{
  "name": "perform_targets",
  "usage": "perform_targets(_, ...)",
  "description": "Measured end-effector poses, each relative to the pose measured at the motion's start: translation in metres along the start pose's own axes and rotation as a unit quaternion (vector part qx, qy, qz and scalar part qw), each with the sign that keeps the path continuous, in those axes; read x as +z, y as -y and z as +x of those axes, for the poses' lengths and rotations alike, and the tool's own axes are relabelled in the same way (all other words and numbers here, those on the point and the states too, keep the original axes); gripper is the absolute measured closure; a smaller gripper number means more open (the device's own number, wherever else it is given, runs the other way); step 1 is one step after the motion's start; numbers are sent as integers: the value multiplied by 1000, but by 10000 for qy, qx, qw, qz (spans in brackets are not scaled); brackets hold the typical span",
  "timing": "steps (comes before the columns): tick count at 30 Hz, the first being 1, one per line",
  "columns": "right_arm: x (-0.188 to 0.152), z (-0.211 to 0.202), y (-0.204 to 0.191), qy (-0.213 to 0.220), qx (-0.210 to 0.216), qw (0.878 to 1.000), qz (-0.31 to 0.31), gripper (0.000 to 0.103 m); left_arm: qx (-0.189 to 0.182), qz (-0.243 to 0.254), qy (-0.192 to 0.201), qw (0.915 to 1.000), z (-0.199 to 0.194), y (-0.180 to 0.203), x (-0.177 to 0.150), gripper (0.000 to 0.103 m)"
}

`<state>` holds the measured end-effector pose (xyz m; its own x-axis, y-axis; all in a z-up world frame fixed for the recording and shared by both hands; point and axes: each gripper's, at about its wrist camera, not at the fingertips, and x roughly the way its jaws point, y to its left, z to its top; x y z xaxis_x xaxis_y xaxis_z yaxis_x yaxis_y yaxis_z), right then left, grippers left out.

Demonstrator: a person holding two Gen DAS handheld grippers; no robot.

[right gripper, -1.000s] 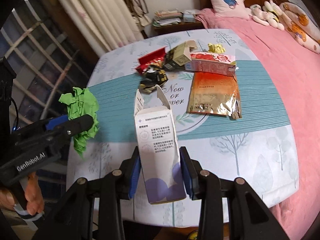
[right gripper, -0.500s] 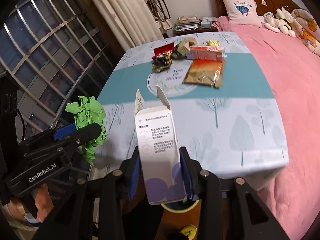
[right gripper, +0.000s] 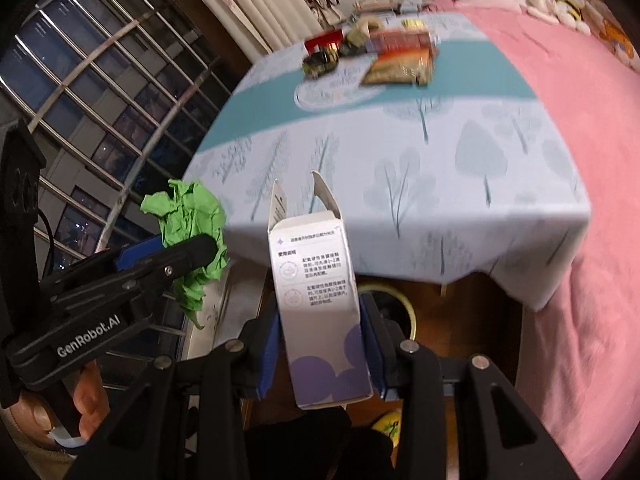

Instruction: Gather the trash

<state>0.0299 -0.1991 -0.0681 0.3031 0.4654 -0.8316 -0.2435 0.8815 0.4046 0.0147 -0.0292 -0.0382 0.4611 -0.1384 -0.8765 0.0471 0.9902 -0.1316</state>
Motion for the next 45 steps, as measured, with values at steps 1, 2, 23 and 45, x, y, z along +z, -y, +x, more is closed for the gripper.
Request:
perform_targets(1,-5,7,2,-42,-4,10000,37,66,-49,-62,-35,10000,8,-3,-6,63)
perform_targets(2,-11,14,3,-83,-21,9999,65,66,-73,-97,-49,9999,13,-5,-9,63)
perform_targets(23,-106,264,87,-705,-487,9918,953,66,-74,-13,-946,9955,261,-74,-121,60)
perform_targets(45,-104,278,82,-381,-736,9917,980,40,140,-8,-693,9975,269,-102,-120,1)
